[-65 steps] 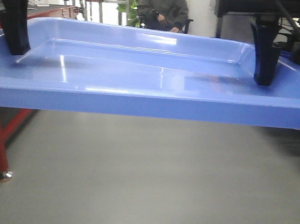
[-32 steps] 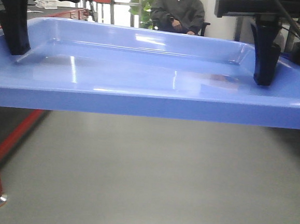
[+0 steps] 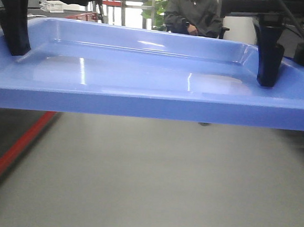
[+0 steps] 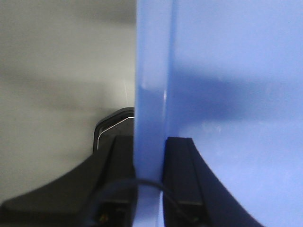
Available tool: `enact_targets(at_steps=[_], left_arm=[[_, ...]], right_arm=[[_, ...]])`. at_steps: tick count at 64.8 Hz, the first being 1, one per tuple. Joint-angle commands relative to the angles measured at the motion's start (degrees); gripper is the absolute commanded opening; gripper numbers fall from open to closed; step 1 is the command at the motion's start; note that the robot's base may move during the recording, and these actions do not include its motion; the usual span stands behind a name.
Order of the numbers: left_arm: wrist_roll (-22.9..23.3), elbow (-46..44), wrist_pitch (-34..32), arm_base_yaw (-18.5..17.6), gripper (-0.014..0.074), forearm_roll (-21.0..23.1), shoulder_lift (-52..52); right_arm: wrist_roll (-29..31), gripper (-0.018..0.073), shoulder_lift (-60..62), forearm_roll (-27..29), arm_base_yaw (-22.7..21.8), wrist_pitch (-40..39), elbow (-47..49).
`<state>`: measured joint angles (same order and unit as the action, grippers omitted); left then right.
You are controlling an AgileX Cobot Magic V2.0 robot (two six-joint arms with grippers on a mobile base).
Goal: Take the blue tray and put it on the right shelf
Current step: 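Hold the tray level with both grippers while driving to the shelf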
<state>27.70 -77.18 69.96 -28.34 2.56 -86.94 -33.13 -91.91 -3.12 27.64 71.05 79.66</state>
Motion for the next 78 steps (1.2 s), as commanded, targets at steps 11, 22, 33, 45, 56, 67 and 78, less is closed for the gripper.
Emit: enact_targets(at_steps=[11,22,33,45,56,67,78], left_arm=[[0.7,-1.7,-2.7,-1.0,0.0020,4.6,2.5],[0.7,-1.7,-2.7,-1.0,0.0020,4.6,2.5],[0.7,-1.7,-2.7,-1.0,0.0020,4.6,2.5],[0.7,-1.7,-2.7,-1.0,0.0020,4.6,2.5],[0.7,-1.7,-2.7,-1.0,0.0020,4.6,2.5],[0.7,-1.7,-2.7,-1.0,0.0020,4.6,2.5],[0.7,-1.7,-2.7,-1.0,0.0020,4.6,2.5]], right_arm=[[-0.4,0.0098,2.7,2.3,0.4,-2.9,1.7],[-0.4,0.0098,2.7,2.3,0.4,-2.9,1.7],[-0.4,0.0098,2.7,2.3,0.4,-2.9,1.7],[-0.4,0.0098,2.7,2.3,0.4,-2.9,1.7],[-0.4,0.0098,2.7,2.3,0.4,-2.9,1.7],[-0.4,0.0098,2.7,2.3,0.4,-2.9,1.7],[-0.4,0.0098,2.7,2.3,0.4,-2.9,1.7]])
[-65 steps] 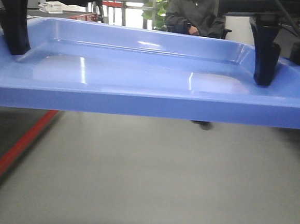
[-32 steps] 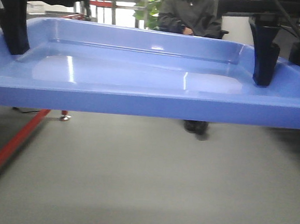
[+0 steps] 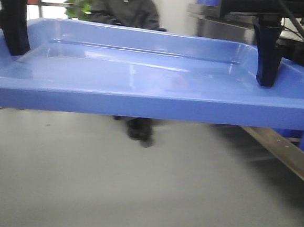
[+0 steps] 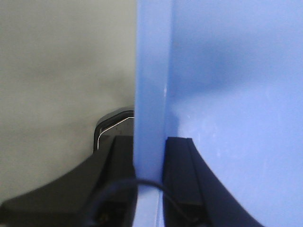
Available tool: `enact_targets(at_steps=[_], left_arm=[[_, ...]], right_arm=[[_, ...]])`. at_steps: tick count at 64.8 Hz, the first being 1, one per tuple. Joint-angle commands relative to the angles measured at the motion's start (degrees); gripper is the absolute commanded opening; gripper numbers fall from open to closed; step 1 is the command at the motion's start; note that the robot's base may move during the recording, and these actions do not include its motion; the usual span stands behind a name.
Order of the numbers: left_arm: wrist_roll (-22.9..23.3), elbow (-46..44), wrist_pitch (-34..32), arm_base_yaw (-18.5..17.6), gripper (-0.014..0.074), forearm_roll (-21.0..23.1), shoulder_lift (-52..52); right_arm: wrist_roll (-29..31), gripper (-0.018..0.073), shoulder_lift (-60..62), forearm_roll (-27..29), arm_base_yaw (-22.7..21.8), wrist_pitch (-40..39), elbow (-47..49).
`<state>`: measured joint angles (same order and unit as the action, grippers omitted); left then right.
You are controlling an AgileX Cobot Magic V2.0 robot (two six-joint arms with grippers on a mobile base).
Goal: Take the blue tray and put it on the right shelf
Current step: 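Hold the tray level with both grippers while driving to the shelf, then position the held tray above the shelf with both grippers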
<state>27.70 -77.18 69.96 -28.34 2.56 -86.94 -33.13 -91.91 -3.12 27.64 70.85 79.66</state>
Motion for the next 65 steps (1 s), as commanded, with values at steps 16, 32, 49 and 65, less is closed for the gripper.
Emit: enact_targets(at_steps=[16,32,49,65], left_arm=[[0.7,-1.7,-2.7,-1.0,0.0020,4.6,2.5],[0.7,-1.7,-2.7,-1.0,0.0020,4.6,2.5],[0.7,-1.7,-2.7,-1.0,0.0020,4.6,2.5],[0.7,-1.7,-2.7,-1.0,0.0020,4.6,2.5]], right_arm=[[-0.4,0.0098,2.7,2.3,0.4,-2.7,1.7],[-0.4,0.0098,2.7,2.3,0.4,-2.7,1.7],[-0.4,0.0098,2.7,2.3,0.4,-2.7,1.7],[-0.4,0.0098,2.7,2.3,0.4,-2.7,1.7]])
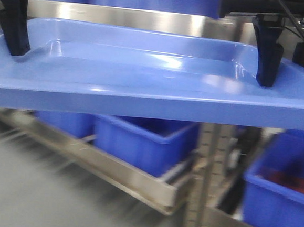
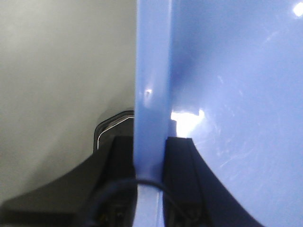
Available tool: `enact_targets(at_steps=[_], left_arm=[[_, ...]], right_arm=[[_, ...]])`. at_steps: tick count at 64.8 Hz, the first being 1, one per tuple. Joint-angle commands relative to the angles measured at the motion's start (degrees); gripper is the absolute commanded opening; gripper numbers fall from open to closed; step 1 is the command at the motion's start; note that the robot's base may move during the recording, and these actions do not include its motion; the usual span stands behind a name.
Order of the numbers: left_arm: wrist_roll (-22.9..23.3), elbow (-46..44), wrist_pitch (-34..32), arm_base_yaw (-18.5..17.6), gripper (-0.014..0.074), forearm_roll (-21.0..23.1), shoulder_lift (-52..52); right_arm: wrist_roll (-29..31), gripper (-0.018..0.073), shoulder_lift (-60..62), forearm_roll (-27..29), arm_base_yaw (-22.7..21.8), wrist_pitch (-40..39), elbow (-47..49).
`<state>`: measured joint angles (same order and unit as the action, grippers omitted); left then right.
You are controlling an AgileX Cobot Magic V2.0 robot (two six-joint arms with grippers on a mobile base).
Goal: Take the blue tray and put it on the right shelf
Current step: 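Position the held tray above the shelf with both grippers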
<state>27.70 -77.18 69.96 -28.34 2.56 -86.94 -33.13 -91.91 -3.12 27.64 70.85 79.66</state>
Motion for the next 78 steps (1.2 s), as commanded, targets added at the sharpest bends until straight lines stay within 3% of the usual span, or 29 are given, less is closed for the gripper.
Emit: enact_targets(at_steps=[1,78], left_arm=[[0.7,-1.7,-2.7,-1.0,0.0020,4.6,2.5],[0.7,-1.7,-2.7,-1.0,0.0020,4.6,2.5]], right_arm=[[-0.4,0.0098,2.7,2.3,0.4,-2.7,1.7],[-0.4,0.0098,2.7,2.3,0.4,-2.7,1.7]])
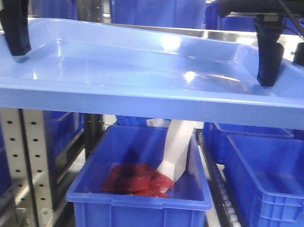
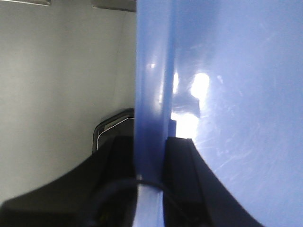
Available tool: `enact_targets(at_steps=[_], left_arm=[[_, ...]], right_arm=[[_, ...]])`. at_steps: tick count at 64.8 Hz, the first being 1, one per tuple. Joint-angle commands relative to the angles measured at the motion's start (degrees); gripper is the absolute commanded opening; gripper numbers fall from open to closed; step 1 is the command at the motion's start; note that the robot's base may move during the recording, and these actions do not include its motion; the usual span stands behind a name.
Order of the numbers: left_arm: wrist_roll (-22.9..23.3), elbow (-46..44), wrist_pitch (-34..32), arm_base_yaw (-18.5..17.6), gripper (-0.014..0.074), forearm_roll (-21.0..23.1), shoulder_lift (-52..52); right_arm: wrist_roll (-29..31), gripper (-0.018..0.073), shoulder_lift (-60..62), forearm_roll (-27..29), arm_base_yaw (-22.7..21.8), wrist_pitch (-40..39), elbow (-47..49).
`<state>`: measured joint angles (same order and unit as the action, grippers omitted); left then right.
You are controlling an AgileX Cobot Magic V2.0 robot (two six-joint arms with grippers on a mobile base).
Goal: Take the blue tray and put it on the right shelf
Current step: 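Position the held tray above the shelf with both grippers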
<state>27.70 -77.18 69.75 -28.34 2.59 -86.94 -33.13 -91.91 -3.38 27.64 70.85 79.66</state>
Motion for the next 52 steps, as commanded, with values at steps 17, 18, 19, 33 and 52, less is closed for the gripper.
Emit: enact_targets(at_steps=[17,18,19,33,52], left_arm=[[0.7,-1.7,-2.5,-1.0,0.0020,4.5,2.5],[0.7,-1.7,-2.5,-1.0,0.0020,4.5,2.5],[0.7,-1.7,-2.5,-1.0,0.0020,4.5,2.5],[0.7,-1.7,-2.5,-1.0,0.0020,4.5,2.5],[0.7,-1.7,-2.5,-1.0,0.0020,4.5,2.5]], right_arm=[[-0.4,0.0098,2.7,2.6,0.4,-2.7,1.7],[-0.4,0.0098,2.7,2.6,0.4,-2.7,1.7],[-0.4,0.0098,2.7,2.6,0.4,-2.7,1.7],[-0.4,0.0098,2.7,2.6,0.4,-2.7,1.7],[-0.4,0.0098,2.7,2.6,0.4,-2.7,1.7]])
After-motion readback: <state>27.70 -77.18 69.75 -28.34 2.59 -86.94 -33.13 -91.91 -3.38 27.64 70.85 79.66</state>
